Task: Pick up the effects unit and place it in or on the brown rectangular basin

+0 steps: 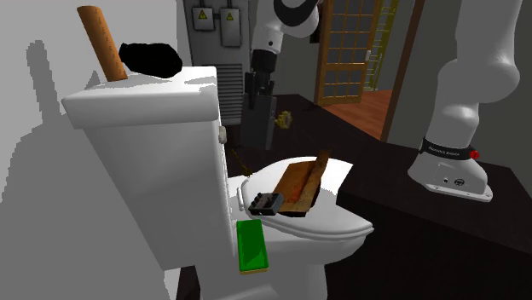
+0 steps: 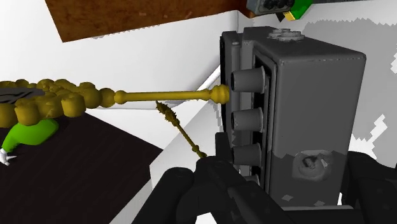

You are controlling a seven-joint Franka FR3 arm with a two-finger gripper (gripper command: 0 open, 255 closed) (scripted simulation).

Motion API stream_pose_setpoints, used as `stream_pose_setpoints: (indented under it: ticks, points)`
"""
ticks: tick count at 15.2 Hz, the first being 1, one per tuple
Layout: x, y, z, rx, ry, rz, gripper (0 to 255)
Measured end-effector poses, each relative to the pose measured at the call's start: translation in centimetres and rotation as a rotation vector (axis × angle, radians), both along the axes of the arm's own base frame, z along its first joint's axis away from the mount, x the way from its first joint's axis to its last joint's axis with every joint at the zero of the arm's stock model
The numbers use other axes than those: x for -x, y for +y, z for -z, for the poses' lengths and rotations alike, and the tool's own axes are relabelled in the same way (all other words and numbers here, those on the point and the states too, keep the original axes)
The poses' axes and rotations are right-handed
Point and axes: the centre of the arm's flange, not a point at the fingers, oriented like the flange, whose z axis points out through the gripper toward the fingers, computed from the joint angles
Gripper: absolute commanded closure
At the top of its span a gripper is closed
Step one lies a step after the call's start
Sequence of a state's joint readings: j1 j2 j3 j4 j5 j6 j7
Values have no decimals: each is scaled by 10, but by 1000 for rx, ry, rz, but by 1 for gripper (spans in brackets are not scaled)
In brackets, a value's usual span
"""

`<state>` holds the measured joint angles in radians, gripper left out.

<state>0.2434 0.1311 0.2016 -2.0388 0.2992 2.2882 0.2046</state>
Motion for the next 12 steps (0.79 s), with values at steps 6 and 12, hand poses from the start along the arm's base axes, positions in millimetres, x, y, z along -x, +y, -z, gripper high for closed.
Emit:
stream_pose_setpoints:
  ticks: [6,12]
  points:
    - [47,-12,-19,0,1,0,255]
    - [122,-32,-43,1,0,-1,255]
